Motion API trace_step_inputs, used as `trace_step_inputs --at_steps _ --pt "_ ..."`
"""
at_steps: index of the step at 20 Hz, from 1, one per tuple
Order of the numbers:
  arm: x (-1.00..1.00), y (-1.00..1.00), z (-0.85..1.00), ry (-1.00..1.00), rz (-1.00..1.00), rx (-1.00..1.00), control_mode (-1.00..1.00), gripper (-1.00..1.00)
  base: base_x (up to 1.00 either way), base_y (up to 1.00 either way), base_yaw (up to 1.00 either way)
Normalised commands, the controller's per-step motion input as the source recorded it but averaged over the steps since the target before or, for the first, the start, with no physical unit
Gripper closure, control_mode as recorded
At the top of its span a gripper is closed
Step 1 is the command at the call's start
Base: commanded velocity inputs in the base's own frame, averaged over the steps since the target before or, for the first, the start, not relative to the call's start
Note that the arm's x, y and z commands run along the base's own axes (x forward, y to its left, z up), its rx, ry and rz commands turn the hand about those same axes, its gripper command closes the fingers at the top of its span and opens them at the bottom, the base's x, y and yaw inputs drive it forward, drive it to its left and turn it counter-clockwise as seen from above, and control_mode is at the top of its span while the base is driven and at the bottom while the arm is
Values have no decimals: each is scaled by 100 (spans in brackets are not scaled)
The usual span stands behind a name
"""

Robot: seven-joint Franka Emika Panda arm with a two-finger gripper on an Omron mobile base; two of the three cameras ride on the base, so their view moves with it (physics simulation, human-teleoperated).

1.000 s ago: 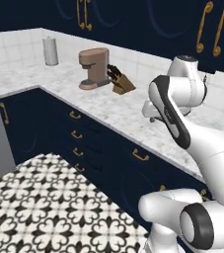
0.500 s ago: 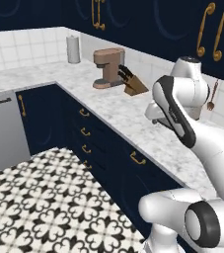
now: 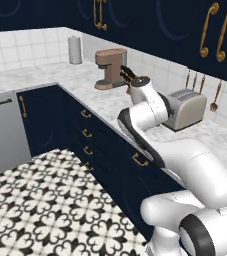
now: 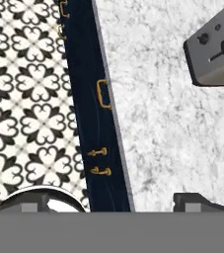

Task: Take a straw from the drawer in front and place it inside the glass cup on the dining counter.

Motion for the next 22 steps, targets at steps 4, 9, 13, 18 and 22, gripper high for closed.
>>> trace_step_inputs --at_steps 4,9,13,18,22 --pt "35 32 -93 -3 -3 -40 -100 -100 0 0 0" --pt "16 10 -88 -2 -5 -35 -100 -100 0 0 0" --pt "21 0 -91 -4 -6 -34 -100 -100 0 0 0" --pt "27 -9 -70 -5 -9 -29 -100 -100 0 0 0" --pt "46 -19 -50 -1 -10 -20 -100 -100 0 0 0"
